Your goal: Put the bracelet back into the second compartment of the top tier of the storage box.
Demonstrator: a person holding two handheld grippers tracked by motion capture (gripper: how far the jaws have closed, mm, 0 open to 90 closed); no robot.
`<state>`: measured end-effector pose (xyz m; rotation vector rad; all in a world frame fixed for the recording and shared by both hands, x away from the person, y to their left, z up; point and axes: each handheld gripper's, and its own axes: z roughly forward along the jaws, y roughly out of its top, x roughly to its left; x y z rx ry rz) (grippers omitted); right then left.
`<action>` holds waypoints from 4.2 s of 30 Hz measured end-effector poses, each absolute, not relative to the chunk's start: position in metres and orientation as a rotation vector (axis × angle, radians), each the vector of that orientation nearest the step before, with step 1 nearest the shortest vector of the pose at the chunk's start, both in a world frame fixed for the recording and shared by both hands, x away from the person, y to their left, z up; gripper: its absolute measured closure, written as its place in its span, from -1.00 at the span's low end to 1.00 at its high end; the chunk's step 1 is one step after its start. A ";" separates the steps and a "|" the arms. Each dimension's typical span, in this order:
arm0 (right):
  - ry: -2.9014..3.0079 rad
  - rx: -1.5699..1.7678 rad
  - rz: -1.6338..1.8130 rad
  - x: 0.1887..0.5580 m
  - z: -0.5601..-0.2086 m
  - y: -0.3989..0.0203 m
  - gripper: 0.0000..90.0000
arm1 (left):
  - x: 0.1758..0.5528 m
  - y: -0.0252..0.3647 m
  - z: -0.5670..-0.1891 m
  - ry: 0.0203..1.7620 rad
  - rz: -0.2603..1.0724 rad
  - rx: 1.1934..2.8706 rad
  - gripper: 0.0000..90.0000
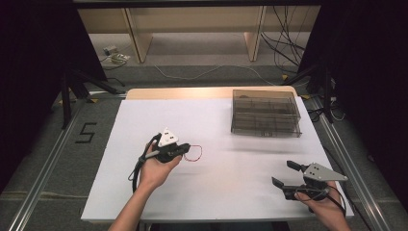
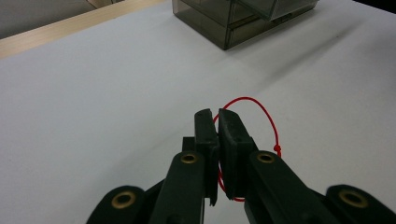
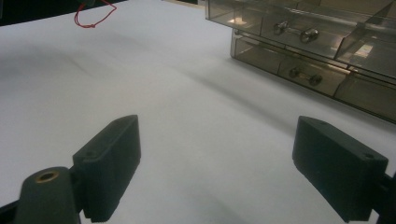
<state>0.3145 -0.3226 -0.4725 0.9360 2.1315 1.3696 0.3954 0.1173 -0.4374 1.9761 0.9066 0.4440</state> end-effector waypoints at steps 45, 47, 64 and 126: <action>2.132 0.933 1.370 0.314 -0.473 -0.322 -0.64 | 0.406 0.070 -0.421 0.797 0.413 1.977 0.93; 2.132 0.933 1.370 0.314 -0.473 -0.322 -0.64 | 0.407 0.068 -0.421 0.793 0.414 1.973 0.93; 2.132 0.934 1.371 0.315 -0.473 -0.322 -0.64 | 0.410 0.052 -0.418 0.764 0.397 1.972 0.93; 2.132 0.932 1.376 0.314 -0.473 -0.323 -0.64 | 0.423 -0.002 -0.407 0.669 0.358 1.982 0.93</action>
